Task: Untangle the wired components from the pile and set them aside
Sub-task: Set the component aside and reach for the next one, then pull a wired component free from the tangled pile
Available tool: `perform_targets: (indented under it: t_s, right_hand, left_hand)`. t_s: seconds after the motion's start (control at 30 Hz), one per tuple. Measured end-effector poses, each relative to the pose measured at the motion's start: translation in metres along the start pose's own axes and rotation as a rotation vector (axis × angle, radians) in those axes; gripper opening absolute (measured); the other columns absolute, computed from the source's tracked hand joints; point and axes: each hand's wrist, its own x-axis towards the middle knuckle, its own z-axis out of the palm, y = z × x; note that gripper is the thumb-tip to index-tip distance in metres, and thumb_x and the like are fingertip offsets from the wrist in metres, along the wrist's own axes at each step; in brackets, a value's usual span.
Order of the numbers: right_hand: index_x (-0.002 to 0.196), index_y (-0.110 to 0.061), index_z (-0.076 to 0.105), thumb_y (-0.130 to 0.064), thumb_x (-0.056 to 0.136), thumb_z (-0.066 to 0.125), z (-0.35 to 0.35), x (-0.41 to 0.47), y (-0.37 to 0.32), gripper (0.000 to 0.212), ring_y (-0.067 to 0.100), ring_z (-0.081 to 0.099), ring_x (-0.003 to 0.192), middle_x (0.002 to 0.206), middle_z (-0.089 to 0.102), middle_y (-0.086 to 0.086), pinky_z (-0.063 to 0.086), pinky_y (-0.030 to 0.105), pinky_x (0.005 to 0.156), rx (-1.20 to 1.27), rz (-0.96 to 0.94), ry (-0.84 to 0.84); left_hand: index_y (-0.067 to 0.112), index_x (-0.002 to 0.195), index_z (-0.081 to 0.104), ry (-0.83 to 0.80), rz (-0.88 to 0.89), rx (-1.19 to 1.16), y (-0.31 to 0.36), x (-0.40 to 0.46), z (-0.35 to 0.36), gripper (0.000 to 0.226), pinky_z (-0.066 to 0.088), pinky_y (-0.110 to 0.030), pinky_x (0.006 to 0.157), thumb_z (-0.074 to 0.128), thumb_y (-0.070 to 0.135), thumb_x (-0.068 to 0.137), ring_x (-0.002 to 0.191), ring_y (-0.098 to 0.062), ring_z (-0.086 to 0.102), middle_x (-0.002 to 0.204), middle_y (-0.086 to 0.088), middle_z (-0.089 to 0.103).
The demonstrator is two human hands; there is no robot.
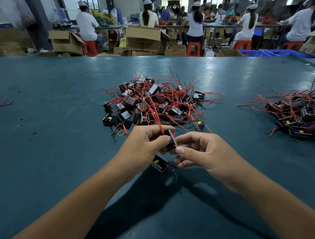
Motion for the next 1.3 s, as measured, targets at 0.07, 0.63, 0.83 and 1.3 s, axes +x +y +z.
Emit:
perform_targets:
  t_s: [0.07,0.63,0.83,1.3]
  right_hand:
    - [0.110,0.002,0.065,-0.004,0.089,0.067,-0.001,0.001,0.001,0.022,0.022,0.070,0.074,0.086,0.071,0.015,0.060,0.027,0.069,-0.011,-0.015,0.008]
    - [0.143,-0.008,0.048,-0.032,0.096,0.055,-0.018,0.005,-0.001,0.053,0.023,0.033,0.146,0.145,0.053,0.002,0.019,0.051,0.122,-1.273,-0.846,0.104]
    - [0.111,-0.025,0.069,-0.047,0.092,0.061,-0.022,0.001,-0.006,0.030,0.009,0.063,0.093,0.095,0.068,-0.011,0.048,0.039,0.093,-0.934,-0.610,0.111]
    - [0.086,-0.031,0.066,-0.049,0.084,0.072,-0.043,0.007,0.001,0.020,0.010,0.056,0.063,0.068,0.062,-0.005,0.045,0.021,0.060,-0.730,-0.311,0.269]
  left_hand:
    - [0.016,0.114,0.072,-0.031,-0.042,-0.034,0.001,-0.001,0.001,0.028,0.049,-0.018,0.065,0.055,0.003,0.097,0.067,-0.006,0.061,0.072,0.008,0.068]
    - [-0.003,0.098,0.063,-0.084,0.005,-0.116,0.008,-0.004,-0.004,0.019,0.054,-0.020,0.064,0.074,-0.001,0.082,0.070,-0.012,0.068,0.079,-0.001,0.073]
    - [-0.006,0.099,0.069,-0.175,-0.188,-0.373,0.011,-0.005,-0.001,0.034,0.055,-0.024,0.058,0.064,0.025,0.086,0.067,-0.022,0.069,0.084,-0.017,0.071]
    - [0.011,0.094,0.070,-0.135,0.044,0.168,0.011,0.001,-0.027,0.022,0.055,-0.027,0.069,0.053,-0.003,0.096,0.077,-0.015,0.068,0.092,-0.003,0.075]
